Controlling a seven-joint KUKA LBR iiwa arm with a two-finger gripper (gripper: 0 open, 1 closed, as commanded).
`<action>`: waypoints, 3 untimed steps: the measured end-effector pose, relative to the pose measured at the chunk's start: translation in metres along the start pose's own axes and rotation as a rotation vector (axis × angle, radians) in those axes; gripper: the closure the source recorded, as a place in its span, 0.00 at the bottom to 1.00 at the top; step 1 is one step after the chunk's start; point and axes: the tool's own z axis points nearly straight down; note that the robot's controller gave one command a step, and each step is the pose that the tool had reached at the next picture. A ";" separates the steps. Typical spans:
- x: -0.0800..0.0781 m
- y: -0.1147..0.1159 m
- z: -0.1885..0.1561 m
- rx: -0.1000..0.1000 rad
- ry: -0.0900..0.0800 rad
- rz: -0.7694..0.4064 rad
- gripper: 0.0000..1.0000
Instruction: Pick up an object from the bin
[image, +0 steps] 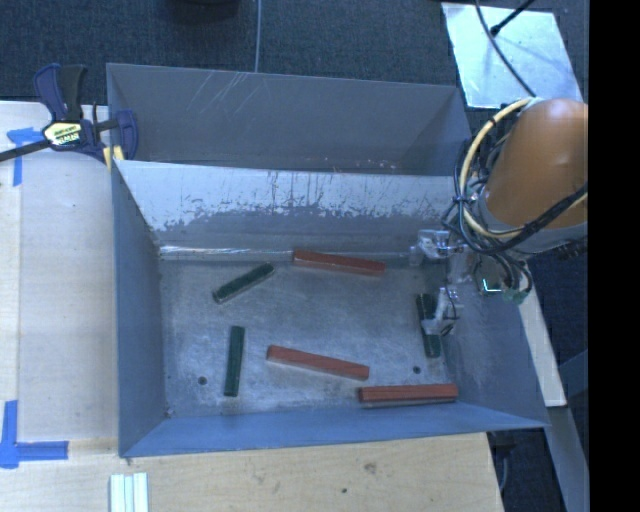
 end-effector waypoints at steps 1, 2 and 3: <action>0.032 0.037 0.121 0.000 0.001 0.026 0.00; 0.072 0.094 0.115 0.000 -0.013 -0.159 0.00; 0.073 0.093 0.115 0.000 -0.008 -0.159 1.00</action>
Offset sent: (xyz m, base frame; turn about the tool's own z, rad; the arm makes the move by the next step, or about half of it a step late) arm -0.0310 0.0361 -0.1161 0.0276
